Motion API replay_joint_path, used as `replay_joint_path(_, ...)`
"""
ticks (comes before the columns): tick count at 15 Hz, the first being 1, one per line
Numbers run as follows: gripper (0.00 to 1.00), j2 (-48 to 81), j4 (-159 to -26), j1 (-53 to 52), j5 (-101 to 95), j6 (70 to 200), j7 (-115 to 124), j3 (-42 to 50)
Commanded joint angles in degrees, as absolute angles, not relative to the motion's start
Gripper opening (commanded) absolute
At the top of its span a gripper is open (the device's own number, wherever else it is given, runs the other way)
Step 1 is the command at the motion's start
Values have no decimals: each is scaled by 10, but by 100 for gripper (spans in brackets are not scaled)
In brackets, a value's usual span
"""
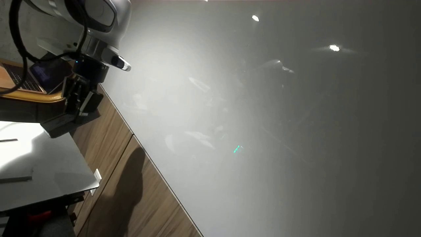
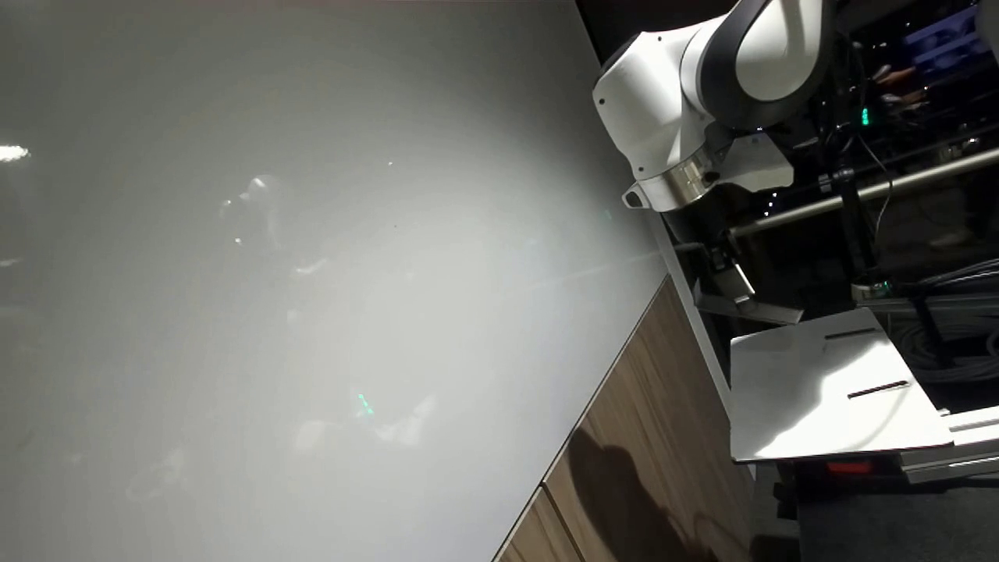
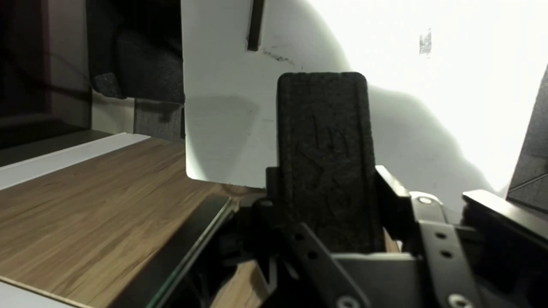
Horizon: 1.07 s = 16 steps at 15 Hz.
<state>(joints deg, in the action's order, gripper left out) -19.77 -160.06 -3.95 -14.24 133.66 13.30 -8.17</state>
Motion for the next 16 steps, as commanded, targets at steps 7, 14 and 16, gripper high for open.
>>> replay_joint_path(7,29,-59,-1574,-49,-137,1397,155,-97)
replay_joint_path(14,29,36,-1526,-58,-148,1409,182,-87)
replay_joint_path(16,29,47,-1514,-62,-146,1407,182,-85)
